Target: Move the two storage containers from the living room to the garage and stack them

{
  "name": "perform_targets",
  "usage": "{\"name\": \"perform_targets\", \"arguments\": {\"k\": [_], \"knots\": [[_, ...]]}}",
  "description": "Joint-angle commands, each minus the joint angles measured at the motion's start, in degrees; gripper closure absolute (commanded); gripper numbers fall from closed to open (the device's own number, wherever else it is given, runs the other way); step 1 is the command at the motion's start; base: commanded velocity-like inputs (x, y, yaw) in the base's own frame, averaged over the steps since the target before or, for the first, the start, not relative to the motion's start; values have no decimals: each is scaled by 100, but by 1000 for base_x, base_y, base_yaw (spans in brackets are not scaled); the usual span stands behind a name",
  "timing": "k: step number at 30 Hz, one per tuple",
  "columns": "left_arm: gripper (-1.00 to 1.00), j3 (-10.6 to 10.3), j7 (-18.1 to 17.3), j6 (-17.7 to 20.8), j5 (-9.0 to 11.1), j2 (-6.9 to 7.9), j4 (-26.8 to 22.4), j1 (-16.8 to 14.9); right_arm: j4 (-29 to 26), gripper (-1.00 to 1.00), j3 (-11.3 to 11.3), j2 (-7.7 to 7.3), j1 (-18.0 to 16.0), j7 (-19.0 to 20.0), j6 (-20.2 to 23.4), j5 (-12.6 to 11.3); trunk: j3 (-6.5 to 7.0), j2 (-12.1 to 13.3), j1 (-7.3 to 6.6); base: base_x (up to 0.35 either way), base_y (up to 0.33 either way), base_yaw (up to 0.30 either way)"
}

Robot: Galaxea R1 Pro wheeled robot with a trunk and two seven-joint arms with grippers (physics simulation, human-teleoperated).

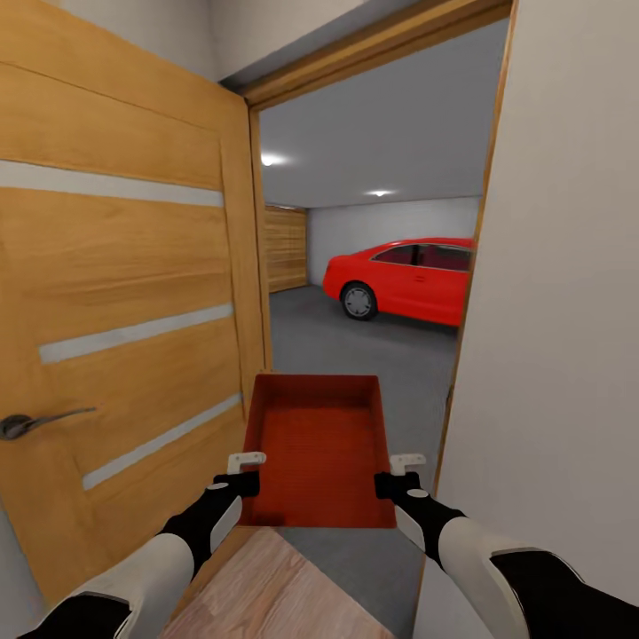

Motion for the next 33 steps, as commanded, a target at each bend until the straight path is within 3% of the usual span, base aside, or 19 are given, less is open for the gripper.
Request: {"name": "perform_targets", "arguments": {"k": [1,19,33], "knots": [[100,133,417,-242,-77,9,-34,-7,20,100,-144,-241,-3,-44,-24,-79,-10,-7,4,295,186,-282],[100,133,410,-242,-77,9,-34,-7,20,100,-144,-244,-4,-44,-24,-79,-10,-7,4,299,177,-264],[100,133,411,-240,-77,6,-34,-7,18,100,-144,-244,-5,-44,-31,-85,-10,-7,4,300,211,-53]]}}
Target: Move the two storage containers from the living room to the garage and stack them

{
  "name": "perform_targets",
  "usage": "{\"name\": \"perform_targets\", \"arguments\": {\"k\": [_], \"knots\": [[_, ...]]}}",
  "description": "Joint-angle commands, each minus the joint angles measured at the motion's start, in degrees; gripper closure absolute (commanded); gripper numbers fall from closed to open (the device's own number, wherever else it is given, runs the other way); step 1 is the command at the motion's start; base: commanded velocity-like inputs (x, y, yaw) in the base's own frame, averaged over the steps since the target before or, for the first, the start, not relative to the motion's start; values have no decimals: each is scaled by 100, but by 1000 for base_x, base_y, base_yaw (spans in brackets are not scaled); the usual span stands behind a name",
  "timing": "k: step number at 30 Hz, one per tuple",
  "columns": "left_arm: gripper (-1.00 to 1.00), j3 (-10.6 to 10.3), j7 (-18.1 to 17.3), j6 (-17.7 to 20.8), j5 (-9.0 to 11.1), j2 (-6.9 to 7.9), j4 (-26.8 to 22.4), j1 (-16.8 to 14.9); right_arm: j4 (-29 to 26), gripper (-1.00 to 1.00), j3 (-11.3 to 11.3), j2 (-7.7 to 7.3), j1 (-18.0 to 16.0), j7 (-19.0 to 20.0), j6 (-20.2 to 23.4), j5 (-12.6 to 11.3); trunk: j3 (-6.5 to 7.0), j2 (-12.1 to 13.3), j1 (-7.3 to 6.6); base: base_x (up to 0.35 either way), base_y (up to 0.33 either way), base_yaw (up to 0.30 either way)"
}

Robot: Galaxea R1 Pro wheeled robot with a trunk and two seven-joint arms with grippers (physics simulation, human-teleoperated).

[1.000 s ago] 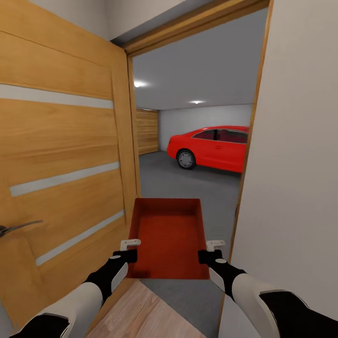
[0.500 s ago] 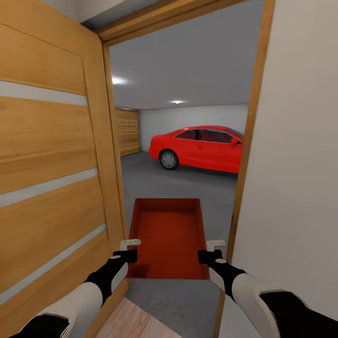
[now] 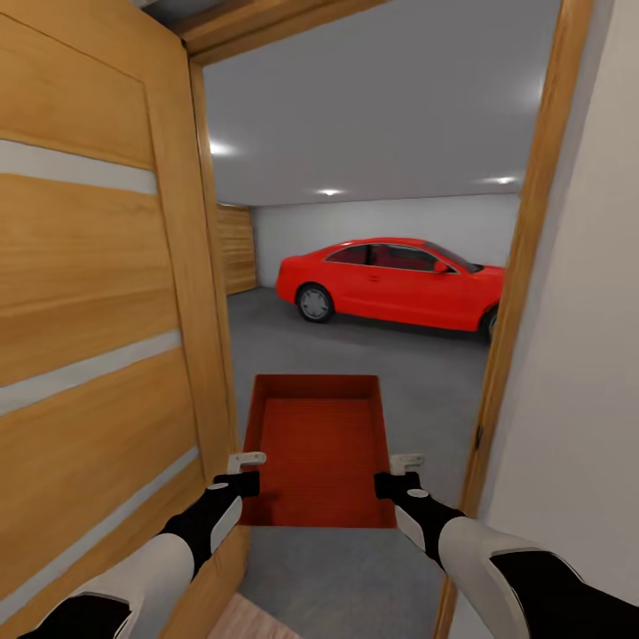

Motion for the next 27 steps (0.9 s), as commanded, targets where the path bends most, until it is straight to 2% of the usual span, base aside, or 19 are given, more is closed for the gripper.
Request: {"name": "perform_targets", "arguments": {"k": [1,14,23,27], "knots": [[100,133,405,-228,-77,8,-33,-7,21,100,-152,-238,-4,-49,-25,-80,-10,-7,4,300,216,-248],[100,133,404,-228,-77,13,-33,-8,23,100,-152,-233,-4,-49,-23,-78,-10,-7,4,299,216,-278],[100,133,404,-231,-77,12,-33,-7,23,100,-152,-233,-2,-51,-26,-75,-10,-7,4,299,216,-53],[100,133,404,-231,-77,9,-33,-6,23,100,-152,-233,-1,-58,-27,-80,-10,-7,4,299,216,-224]]}}
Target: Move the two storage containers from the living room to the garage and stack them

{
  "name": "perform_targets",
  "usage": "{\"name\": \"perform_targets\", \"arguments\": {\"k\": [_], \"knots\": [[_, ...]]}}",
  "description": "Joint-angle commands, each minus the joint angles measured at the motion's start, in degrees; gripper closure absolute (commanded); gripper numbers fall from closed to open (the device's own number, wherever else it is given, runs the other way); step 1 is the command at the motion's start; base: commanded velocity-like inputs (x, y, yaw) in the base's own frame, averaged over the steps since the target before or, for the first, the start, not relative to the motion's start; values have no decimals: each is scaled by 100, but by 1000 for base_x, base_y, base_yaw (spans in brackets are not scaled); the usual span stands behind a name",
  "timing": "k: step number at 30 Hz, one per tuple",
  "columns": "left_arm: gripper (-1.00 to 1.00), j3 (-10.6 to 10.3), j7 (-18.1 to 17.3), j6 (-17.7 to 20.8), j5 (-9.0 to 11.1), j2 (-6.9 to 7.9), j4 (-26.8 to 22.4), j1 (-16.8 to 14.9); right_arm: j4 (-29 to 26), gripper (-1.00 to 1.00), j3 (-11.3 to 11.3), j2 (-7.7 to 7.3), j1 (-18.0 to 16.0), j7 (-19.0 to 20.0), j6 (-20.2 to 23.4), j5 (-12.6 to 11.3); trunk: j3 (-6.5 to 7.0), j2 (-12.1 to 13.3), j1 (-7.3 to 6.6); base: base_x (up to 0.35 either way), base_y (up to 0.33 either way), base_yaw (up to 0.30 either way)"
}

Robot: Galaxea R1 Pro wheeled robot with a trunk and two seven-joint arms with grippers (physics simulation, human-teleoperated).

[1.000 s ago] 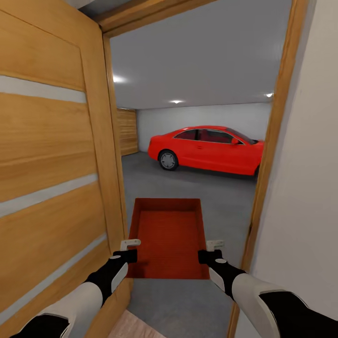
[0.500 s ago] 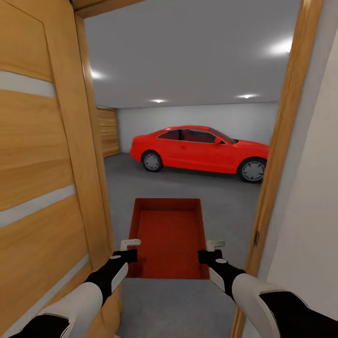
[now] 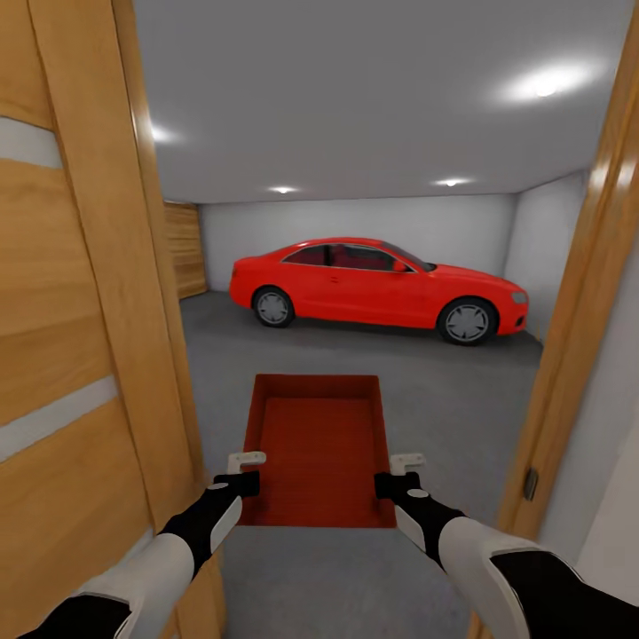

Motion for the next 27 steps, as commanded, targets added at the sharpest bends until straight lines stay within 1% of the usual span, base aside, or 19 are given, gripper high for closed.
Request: {"name": "perform_targets", "arguments": {"k": [1,6,11,15,21,27], "knots": [[100,136,402,-234,-77,9,-34,-7,20,100,-149,-232,-3,-59,-25,-78,-10,-7,4,299,216,-271],[100,136,402,-234,-77,12,-34,-7,20,100,-149,-232,-4,-64,-25,-74,-10,-7,4,299,216,-271],[100,136,403,-233,-77,7,-34,-7,20,100,-149,-232,-4,-67,-23,-75,-10,-7,4,299,215,-72],[100,136,406,-234,-77,5,-36,-8,20,100,-149,-232,-3,-86,-24,-77,-10,-7,4,260,145,-179],[100,136,409,-234,-77,5,-42,-7,20,100,-149,-232,-4,-109,-25,-77,-10,-7,4,49,19,-261],[100,136,411,-234,-77,5,-42,-8,20,100,-149,-232,-3,-112,-25,-75,-10,-7,4,4,2,-69]]}}
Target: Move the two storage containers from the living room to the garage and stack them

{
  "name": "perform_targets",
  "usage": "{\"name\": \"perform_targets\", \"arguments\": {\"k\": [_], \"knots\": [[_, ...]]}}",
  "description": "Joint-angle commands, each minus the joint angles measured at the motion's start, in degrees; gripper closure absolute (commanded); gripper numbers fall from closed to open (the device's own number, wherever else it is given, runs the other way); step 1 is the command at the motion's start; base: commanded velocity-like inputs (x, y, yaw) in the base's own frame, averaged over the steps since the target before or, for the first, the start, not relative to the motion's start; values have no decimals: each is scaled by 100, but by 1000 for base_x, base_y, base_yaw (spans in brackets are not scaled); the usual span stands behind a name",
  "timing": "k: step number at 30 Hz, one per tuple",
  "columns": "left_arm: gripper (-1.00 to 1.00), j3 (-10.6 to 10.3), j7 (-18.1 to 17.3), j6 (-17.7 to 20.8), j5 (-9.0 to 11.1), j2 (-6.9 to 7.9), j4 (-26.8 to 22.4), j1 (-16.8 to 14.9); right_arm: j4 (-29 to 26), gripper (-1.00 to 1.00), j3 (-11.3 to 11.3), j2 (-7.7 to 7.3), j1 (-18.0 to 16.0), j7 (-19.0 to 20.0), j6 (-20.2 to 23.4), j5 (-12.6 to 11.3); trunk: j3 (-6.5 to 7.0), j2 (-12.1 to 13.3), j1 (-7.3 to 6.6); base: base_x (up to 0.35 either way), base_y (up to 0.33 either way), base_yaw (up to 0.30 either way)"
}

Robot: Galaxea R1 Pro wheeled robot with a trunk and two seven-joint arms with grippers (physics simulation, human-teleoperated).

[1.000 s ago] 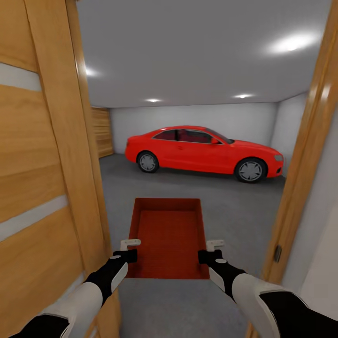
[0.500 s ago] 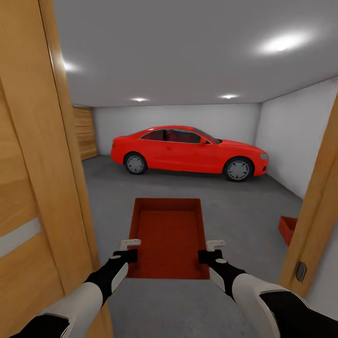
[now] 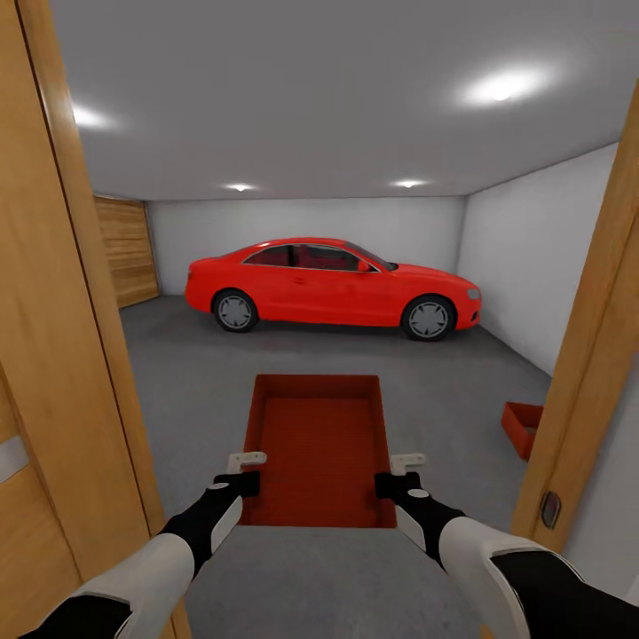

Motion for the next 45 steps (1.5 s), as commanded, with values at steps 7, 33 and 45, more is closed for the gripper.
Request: {"name": "perform_targets", "arguments": {"k": [7,33,45], "knots": [[100,147,397,-247,-78,12,-30,-7,18,100,-139,-222,-2,-126,-24,-76,-10,-8,1,0,0,-129],[100,147,397,-247,-78,14,-30,-7,18,100,-139,-242,-3,-124,-17,-80,-10,-8,1,0,0,-71],[100,147,397,-247,-78,10,-30,-8,18,100,-139,-235,-2,-124,-16,-81,-10,-8,1,158,121,0]]}}
